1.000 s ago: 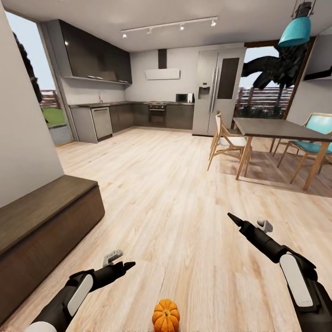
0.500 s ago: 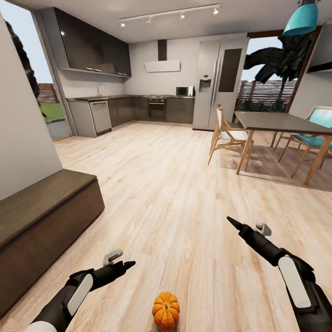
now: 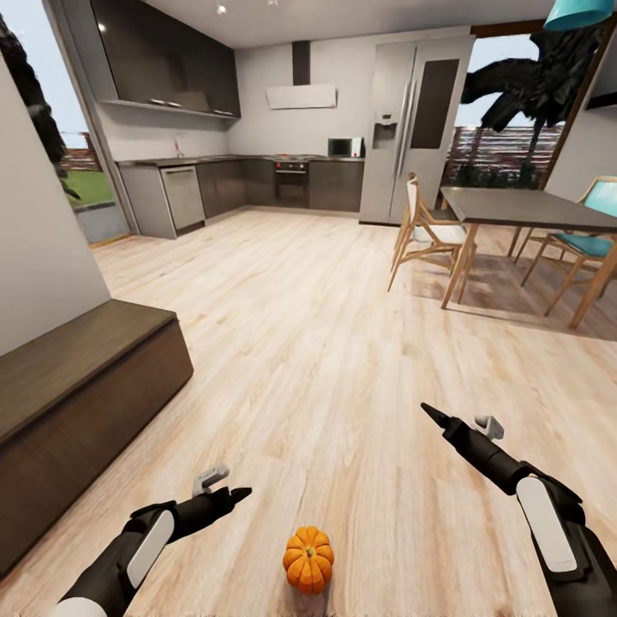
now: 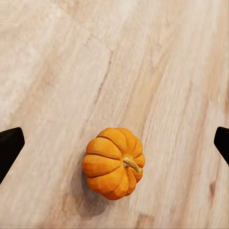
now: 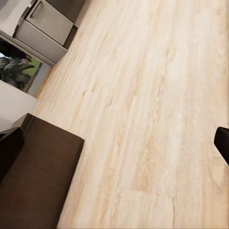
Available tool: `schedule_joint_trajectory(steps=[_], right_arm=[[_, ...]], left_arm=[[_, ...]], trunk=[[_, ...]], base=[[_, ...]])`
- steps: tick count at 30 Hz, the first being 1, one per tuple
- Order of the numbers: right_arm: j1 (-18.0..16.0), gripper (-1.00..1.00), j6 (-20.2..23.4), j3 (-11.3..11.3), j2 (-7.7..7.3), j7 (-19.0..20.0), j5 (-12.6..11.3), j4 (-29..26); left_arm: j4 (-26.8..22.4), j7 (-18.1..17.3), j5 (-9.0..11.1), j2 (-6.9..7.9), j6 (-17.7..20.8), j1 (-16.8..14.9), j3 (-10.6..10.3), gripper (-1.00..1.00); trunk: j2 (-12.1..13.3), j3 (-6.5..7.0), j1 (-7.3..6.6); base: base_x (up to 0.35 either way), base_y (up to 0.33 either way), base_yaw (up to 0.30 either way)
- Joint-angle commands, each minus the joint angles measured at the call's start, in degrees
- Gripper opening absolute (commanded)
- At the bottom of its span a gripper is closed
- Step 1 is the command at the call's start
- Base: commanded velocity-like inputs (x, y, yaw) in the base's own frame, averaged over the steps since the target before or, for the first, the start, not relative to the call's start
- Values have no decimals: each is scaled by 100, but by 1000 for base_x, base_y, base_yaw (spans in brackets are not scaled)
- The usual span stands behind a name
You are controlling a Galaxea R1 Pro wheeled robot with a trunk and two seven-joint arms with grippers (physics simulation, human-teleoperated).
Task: Place each of the two pumpkins and all three candles from the living room inside a cabinet in the living room (use any cabinet), then make sure every cabinet is closed, and position the cauldron so it is next to a table in the living room.
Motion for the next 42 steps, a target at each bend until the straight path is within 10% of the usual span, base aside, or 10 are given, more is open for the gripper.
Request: schedule_joint_trajectory(steps=[1,15,42], right_arm=[[-4,100,43,-10,2,6,-25,-2],[1,100,68,432,5,0,41,-16],[-4,100,52,522,-4,15,57,-124]], left_arm=[[-2,18,20,-7,2,-2,-21,100],[1024,885,-118,-342,-1144,-2,-91,100],[1017,887,-89,-496,-1190,-8,-393,100]], trunk=[[-4,-28,1],[-23,-338,37],[-59,-935,107]], base=[[0,0,0],[0,0,0],[0,0,-1]])
